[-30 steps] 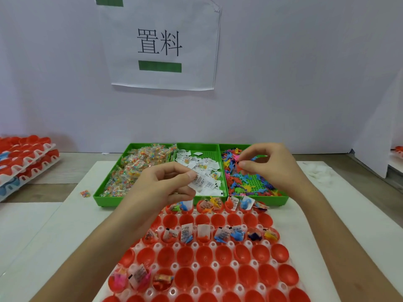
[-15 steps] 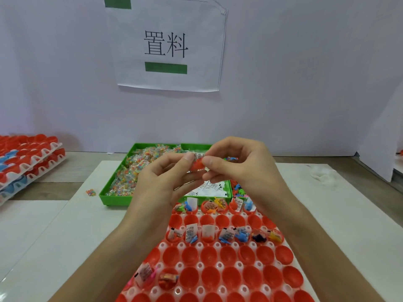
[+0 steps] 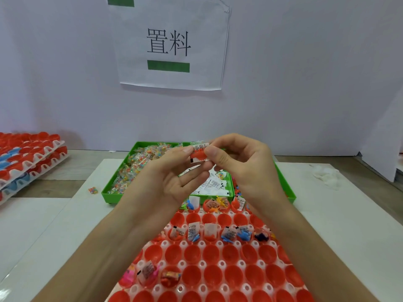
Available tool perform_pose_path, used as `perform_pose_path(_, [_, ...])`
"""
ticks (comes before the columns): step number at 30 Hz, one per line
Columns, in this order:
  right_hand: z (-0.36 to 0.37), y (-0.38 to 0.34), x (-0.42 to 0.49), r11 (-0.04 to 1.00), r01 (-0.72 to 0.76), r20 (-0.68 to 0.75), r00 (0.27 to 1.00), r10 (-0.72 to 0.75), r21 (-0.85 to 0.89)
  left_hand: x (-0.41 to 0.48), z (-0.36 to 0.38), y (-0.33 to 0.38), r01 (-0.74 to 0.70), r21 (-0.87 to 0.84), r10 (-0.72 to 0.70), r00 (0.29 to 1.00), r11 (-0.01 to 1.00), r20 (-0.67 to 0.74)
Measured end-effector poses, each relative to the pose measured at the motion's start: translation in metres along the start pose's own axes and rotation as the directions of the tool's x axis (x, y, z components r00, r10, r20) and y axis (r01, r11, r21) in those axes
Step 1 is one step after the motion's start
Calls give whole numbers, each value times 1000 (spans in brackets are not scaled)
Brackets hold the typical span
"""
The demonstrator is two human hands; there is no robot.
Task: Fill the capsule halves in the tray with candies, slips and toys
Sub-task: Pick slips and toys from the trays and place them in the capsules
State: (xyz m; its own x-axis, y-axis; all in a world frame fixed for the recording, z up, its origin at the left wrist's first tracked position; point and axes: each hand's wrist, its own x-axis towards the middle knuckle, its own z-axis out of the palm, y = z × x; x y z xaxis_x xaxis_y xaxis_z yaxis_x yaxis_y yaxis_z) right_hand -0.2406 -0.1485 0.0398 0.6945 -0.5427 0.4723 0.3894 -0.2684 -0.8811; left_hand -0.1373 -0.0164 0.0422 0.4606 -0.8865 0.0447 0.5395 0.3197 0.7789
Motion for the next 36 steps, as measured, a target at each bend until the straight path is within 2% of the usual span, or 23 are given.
perform_pose_path(4, [-2,-1,0,999,-1,5,1000,0,52,0,-1,1,56,-52,-54,998,997,35])
perform_pose_path(12, [-6,-3,2,999,10,-7,1000,-10,-42,4,-3,6,-40,216,45,999,976,-21])
perform_pose_path(17, [-7,-3,0,992,40,2,999,-40,-123,1,-2,3,-180,522,233,972,834,-38])
perform_pose_path(23, [-8,-8,1,985,-38,89,995,53,-171,0,-5,3,-247,603,328,944,758,-25])
perform_pose_path(26, [-11,-12,1,976,-32,115,992,58,-217,-1,-6,7,-218,624,281,960,750,-3])
perform_pose_path(29, [-14,-23,-1,952,7,174,984,48,-305,-3,-8,15,-145,653,149,988,743,49])
perform_pose_path(32, [-20,-37,-8,897,74,211,977,22,-436,-6,-7,25,-109,740,42,993,663,109])
perform_pose_path(34, [-20,-41,-20,851,111,282,958,45,-514,-8,-7,32,-136,752,96,991,645,96])
perform_pose_path(36, [-12,-36,-37,798,158,389,915,103,-582,-10,-8,41,-174,709,178,982,683,70])
